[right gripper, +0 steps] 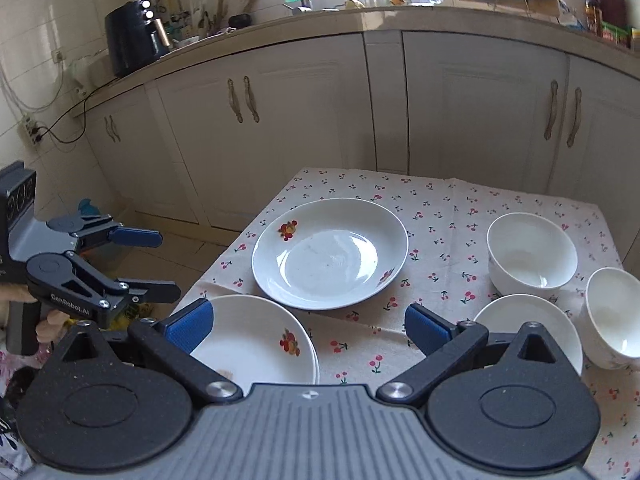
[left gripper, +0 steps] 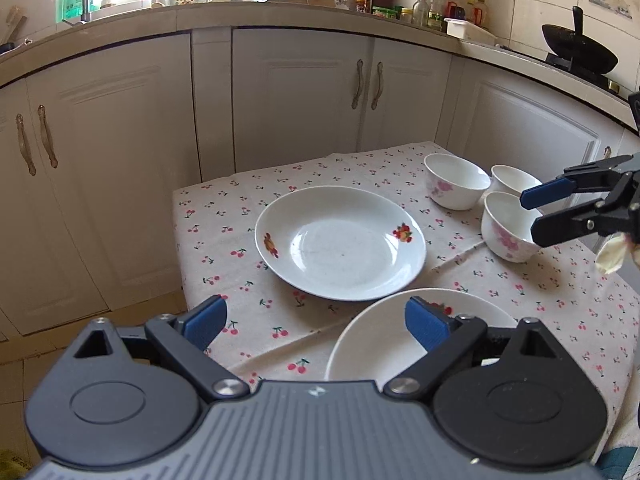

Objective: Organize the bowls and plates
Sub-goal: 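Move the left gripper to another white fruit-decal plate and grip its rim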

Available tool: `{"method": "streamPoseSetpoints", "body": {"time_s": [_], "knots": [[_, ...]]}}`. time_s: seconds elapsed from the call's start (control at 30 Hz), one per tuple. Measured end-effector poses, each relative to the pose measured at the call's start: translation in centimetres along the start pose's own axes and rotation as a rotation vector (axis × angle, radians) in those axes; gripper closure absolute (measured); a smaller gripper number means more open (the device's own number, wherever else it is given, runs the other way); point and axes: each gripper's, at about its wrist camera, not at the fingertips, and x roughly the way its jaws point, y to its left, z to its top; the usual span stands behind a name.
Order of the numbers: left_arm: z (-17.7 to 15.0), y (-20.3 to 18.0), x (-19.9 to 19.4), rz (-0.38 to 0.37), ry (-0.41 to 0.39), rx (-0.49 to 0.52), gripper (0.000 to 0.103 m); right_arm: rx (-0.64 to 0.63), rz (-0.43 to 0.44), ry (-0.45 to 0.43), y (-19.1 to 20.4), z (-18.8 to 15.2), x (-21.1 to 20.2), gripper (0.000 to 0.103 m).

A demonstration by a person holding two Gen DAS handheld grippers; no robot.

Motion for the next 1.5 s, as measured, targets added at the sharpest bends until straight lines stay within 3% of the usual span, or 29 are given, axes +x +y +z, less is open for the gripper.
{"method": "streamPoseSetpoints", "body": {"time_s": [0.13,0.4,0.6,0.73,1.03,1.13,1.33,1.5], "knots": [[0.8,1.6,2.6,-0.027,0.011,0.036,0.008,0.081,-0.005,0.053,-1.4,2.0,2.7,0.0],[2.0,4.2,6.5,-0.167,0.05,0.084,0.009,0.175,-0.044,0.161,-4.2,5.6,8.0,0.0],[1.5,6.4,8.0,-0.172,0.106,0.12,0.009,0.153,-0.063,0.222,-4.8,6.1,10.9,0.0],[1.8,7.5,8.6,-0.193,0.089,0.018,0.009,0.155,-0.067,0.233,-5.4,6.3,12.2,0.0],[3.2,5.8,10.5,-0.209,0.083,0.034,0.009,0.147,-0.046,0.291,-5.4,5.1,14.3,0.007],[3.7,5.8,11.2,-0.18,0.108,-0.004,0.008,0.098,-0.06,0.278,-5.2,5.0,13.5,0.008],[5.4,6.3,13.1,-0.123,0.14,-0.075,0.008,-0.137,-0.081,0.232,-4.9,4.0,11.0,0.008],[6.2,5.8,14.5,-0.134,0.156,-0.093,0.008,-0.269,-0.033,0.27,-5.4,3.3,10.6,0.008]]}}
